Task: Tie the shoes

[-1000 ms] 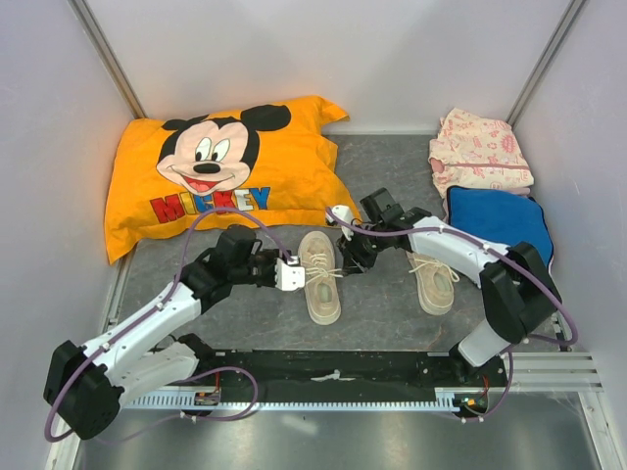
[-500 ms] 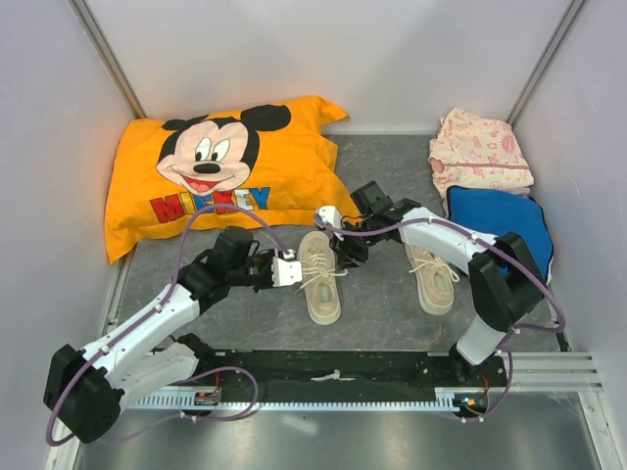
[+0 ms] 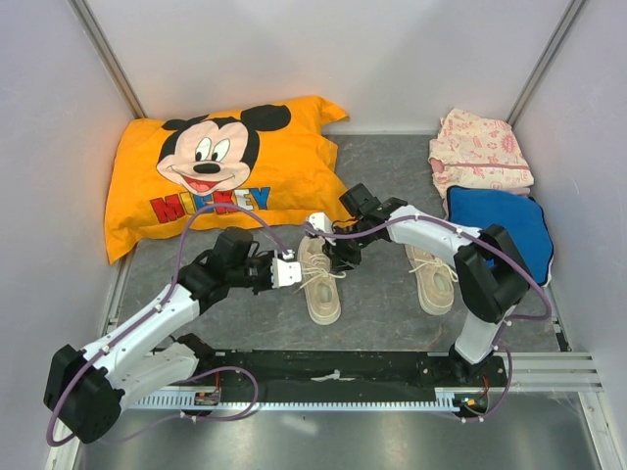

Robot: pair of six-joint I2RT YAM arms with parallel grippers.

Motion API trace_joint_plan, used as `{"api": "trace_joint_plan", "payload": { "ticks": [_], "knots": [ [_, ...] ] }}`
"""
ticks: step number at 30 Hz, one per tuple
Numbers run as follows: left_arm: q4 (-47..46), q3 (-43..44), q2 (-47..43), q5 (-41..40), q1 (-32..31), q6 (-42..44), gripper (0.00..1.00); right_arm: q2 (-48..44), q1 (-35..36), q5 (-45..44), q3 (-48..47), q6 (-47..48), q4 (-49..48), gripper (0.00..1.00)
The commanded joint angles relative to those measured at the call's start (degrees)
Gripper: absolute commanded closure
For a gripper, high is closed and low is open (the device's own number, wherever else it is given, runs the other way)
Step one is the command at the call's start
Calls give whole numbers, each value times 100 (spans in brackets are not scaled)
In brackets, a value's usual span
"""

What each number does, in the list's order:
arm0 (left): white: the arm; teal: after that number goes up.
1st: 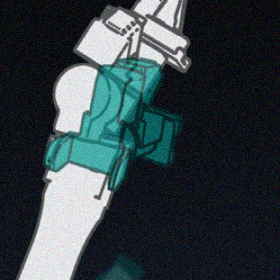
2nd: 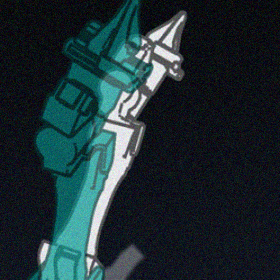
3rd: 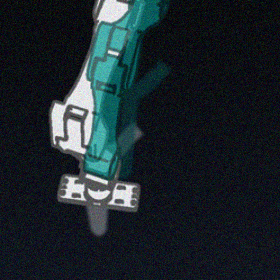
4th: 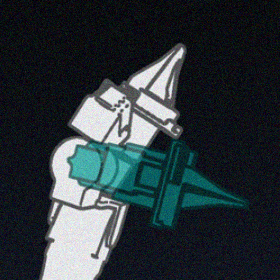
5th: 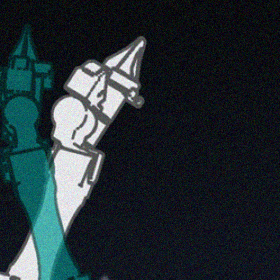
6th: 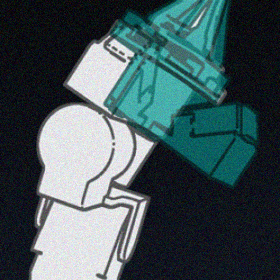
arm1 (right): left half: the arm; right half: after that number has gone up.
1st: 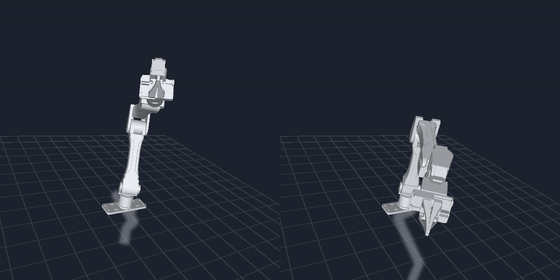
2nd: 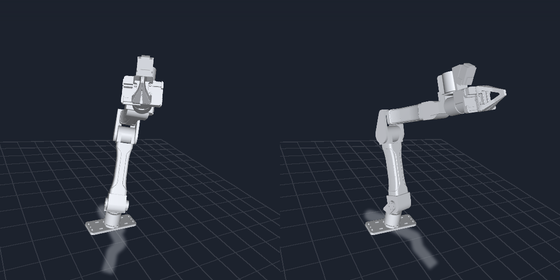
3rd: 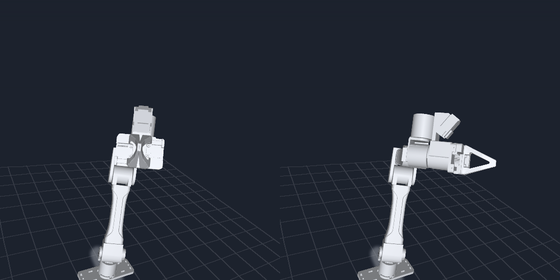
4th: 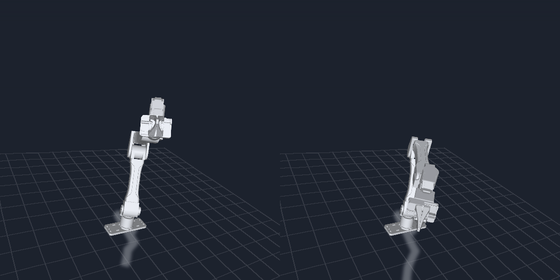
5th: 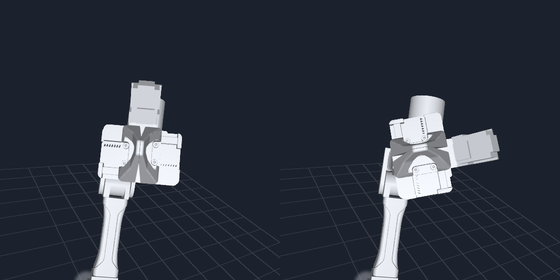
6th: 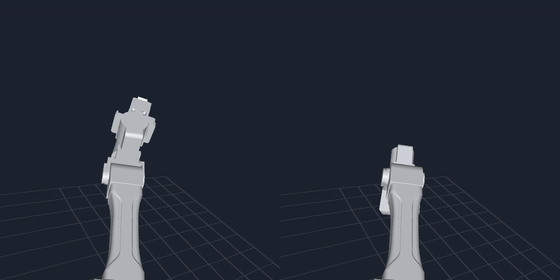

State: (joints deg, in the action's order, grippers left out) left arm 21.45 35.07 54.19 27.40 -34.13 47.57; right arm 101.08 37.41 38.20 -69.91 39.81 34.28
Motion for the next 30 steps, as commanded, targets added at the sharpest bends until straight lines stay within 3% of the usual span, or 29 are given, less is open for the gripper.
{"api": "trace_joint_plan", "payload": {
  "ticks": [1,9,12,15,21,30],
  "knots": [
    [183,-53,-32,257,29,-47,67,52,82,363,-339,246,52,67],
    [316,-35,126,486,20,200,64,140,135,478,-436,545,298,67],
    [324,43,214,556,29,165,62,289,144,478,-541,659,482,76],
    [394,96,154,670,29,68,60,360,144,487,-638,659,562,100],
    [307,-167,-251,908,-76,-2,54,264,135,470,-629,563,553,100],
    [-273,18,390,609,-305,-521,42,158,144,285,-620,176,404,100]
  ]
}}
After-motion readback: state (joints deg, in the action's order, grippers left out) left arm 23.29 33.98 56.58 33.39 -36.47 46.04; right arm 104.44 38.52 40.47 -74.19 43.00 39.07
